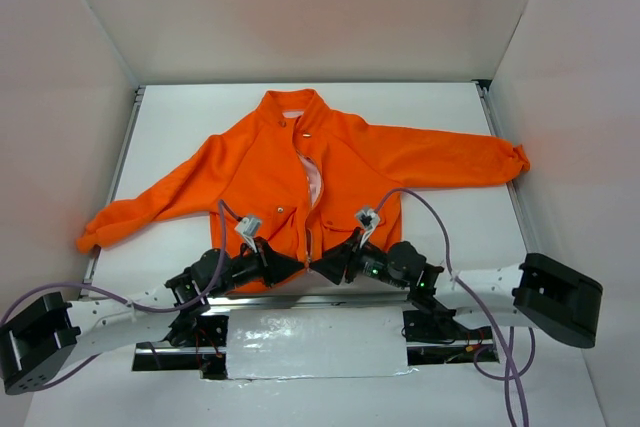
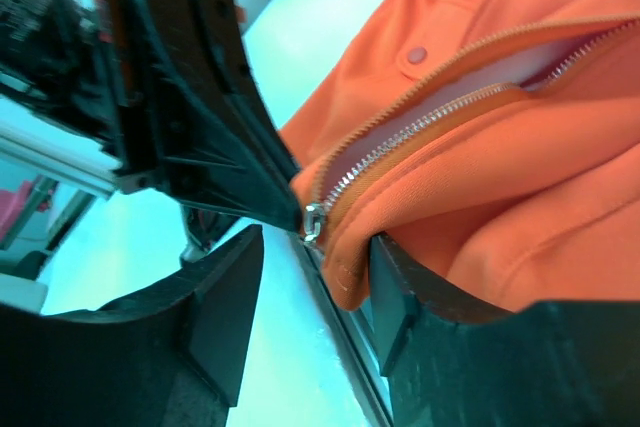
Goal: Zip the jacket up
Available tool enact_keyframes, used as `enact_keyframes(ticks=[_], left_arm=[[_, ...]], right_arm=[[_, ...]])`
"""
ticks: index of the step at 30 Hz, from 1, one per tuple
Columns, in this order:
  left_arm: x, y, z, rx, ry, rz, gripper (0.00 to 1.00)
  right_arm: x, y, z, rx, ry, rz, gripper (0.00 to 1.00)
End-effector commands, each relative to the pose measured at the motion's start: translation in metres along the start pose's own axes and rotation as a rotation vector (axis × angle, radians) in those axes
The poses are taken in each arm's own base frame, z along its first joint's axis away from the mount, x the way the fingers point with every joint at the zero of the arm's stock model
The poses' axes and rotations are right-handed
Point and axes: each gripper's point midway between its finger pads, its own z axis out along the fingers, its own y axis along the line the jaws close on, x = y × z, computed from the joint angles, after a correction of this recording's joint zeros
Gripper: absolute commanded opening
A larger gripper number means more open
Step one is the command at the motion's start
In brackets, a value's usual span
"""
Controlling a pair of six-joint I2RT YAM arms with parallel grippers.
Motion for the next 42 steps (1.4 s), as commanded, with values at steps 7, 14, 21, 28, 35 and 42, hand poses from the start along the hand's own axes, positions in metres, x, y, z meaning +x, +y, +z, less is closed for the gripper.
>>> enact_keyframes(ticks=[7, 14, 21, 28, 35, 42], left_arm=[[-0.007, -0.007, 0.003, 0.019, -0.034, -0.040, 0.00], [-0.010, -0.017, 0.005, 0.056, -0.027, -0.038, 0.00], [-0.013, -0.028, 0.006, 0.093, -0.022, -0.038, 0.00], [-0.015, -0.034, 0.006, 0.108, -0.021, -0.041, 0.00], [-0.020, -0.040, 0.006, 0.128, -0.030, -0.042, 0.00], [-0.021, -0.043, 0.007, 0.141, -0.030, -0.053, 0.00]], right_arm=[[-0.029, 0.030, -0.011, -0.067, -0.066, 0.040, 0.62], [-0.013, 0.020, -0.021, -0.004, -0.054, 0.114, 0.74], [0.001, 0.038, -0.028, -0.025, -0.015, 0.130, 0.89], [0.002, 0.027, -0.031, 0.096, -0.039, 0.186, 0.87], [0.023, 0.053, -0.028, 0.038, 0.001, 0.267, 0.85], [0.029, 0.055, -0.015, 0.038, -0.044, 0.328, 0.85]])
